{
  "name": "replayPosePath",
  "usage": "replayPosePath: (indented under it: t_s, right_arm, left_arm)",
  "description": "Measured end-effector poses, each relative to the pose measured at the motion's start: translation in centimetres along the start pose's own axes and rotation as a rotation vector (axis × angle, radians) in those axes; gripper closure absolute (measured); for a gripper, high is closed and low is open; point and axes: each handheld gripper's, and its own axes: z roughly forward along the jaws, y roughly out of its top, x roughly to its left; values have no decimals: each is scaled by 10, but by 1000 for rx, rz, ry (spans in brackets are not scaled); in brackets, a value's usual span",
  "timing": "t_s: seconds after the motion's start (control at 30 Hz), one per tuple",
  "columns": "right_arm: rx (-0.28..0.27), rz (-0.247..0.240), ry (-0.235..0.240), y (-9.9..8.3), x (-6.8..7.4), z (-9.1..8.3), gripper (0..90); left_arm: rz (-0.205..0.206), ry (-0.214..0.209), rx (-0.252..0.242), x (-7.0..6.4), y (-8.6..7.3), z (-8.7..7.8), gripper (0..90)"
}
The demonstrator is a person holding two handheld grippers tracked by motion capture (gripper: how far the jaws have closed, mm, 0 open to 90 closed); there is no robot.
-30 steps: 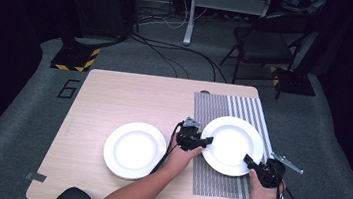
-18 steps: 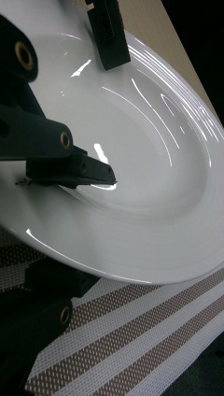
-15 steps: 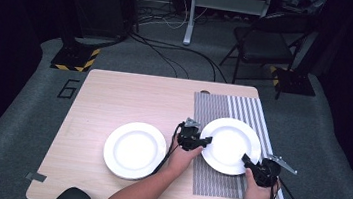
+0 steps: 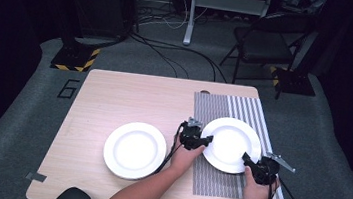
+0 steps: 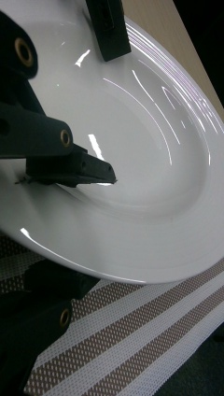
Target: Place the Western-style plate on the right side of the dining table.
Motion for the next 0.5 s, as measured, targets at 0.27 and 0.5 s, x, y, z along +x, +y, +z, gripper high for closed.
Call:
replayPosePath:
  t_s: [0.27,0.5]
  right_arm:
    - [-3,-4,-13,4,-3,6,561]
    - [5,-12,-32,5,-3,11,560]
  left_arm:
    - [0,15,-9,-2,3,7,583]
    - [-2,23,7,1,1,11,575]
